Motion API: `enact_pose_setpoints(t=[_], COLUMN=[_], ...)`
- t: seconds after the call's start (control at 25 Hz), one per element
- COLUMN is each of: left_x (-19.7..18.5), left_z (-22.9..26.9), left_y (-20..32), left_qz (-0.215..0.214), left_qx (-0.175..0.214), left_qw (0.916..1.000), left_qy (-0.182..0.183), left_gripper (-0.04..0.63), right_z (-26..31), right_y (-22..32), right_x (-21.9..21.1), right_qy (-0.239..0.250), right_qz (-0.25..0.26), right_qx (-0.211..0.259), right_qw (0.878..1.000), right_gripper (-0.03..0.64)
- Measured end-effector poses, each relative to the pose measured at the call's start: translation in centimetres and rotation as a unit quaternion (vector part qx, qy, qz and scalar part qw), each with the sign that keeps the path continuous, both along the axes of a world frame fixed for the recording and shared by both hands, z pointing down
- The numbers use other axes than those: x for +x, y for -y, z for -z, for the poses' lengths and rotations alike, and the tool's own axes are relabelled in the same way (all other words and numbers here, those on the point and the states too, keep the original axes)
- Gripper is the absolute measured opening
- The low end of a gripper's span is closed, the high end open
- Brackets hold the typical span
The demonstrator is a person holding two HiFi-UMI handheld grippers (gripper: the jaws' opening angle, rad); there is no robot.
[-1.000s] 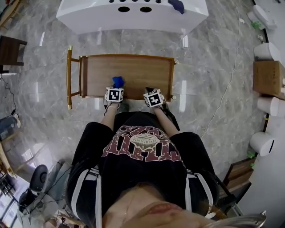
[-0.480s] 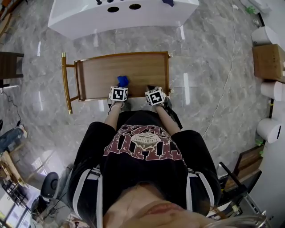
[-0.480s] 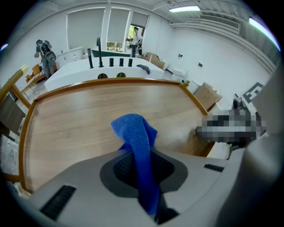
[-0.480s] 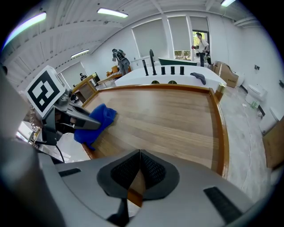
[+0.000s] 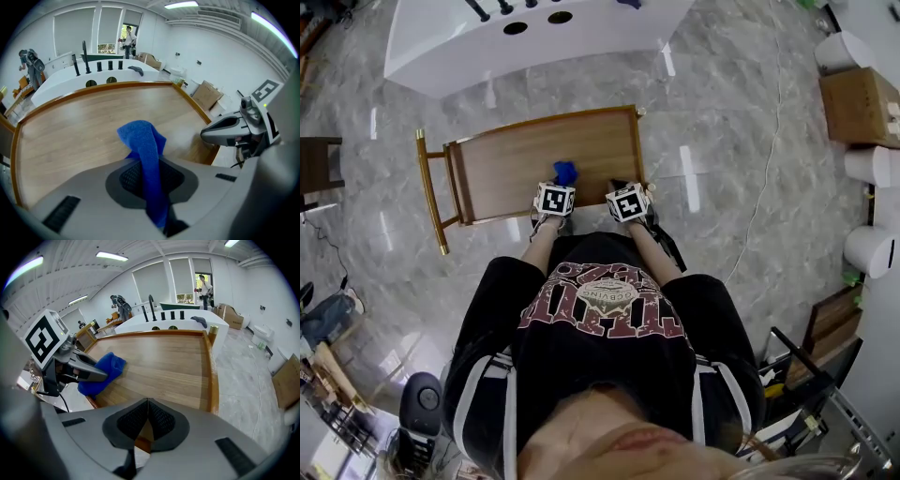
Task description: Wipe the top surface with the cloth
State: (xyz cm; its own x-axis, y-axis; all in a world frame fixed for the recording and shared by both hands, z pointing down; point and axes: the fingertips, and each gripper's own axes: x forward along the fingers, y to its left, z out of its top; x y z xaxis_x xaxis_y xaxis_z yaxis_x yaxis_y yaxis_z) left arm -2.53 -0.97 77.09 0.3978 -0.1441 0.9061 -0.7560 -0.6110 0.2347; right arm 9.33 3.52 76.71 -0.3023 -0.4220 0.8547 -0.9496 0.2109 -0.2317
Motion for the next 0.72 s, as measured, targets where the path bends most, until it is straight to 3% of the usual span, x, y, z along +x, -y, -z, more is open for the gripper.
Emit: enact_pose_setpoints(t=[0.72], left_x=[9.0], left_z=[0.3], left_y=[-2.8], left_qz=[-0.115], left_qx=[-0.021], left_qw=[0.9925], left_qy=[-0.036], left_gripper=[0.097], right_z=[1.7], right_y=[-2.5], right_x=[4.2], right_qy=[0.004], right_qz=[-0.061], right_qx=[0.014], right_qw=[0.998], right_gripper=[0.017])
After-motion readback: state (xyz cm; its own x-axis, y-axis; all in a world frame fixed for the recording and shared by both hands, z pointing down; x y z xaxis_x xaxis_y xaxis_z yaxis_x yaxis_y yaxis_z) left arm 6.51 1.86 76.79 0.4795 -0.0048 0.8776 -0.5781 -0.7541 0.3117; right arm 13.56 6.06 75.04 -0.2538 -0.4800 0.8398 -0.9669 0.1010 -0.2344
